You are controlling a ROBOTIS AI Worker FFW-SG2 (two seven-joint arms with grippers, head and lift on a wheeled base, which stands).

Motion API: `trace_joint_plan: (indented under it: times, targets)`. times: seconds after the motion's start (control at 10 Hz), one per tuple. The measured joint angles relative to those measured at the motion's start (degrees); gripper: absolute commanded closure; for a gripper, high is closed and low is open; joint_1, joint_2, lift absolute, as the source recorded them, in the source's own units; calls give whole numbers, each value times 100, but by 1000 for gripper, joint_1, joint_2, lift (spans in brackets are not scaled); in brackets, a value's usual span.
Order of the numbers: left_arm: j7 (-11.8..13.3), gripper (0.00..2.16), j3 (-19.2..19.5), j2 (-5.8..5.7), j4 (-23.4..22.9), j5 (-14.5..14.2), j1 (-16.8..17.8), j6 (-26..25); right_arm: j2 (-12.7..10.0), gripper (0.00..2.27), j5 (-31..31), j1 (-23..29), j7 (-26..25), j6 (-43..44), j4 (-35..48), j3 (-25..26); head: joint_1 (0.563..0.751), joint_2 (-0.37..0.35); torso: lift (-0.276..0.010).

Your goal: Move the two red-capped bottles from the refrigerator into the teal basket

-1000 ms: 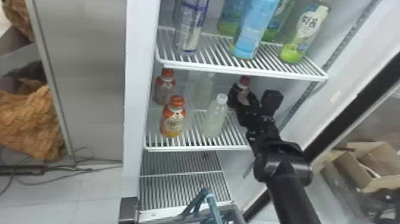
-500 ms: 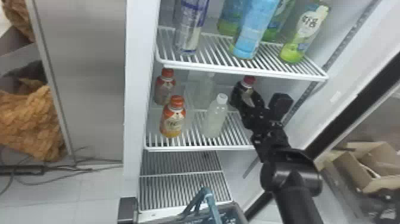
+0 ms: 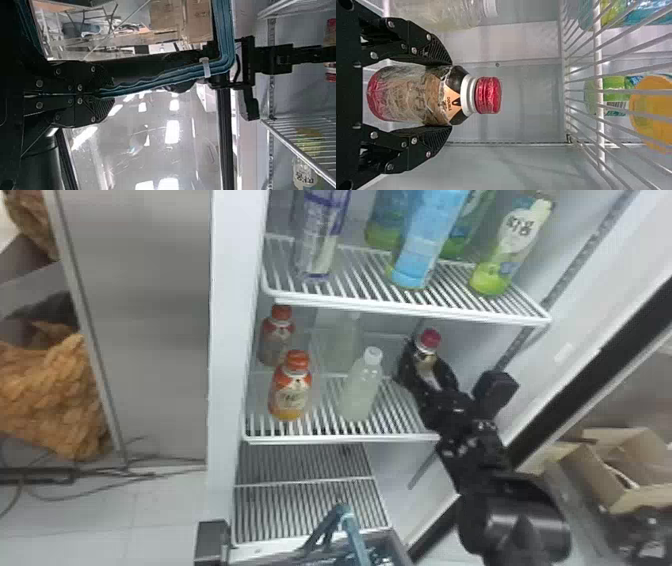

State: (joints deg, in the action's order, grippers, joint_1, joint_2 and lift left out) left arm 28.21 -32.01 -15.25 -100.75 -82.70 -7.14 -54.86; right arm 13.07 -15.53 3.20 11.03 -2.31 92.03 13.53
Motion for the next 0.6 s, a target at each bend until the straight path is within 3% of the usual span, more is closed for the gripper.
trace_joint_plan:
  times: [0.6]
  targets:
    - [10,1121,43,5,0,10,-31,-1,-177,618,-304,1368,330,-595,1920,534,695,-350,-228]
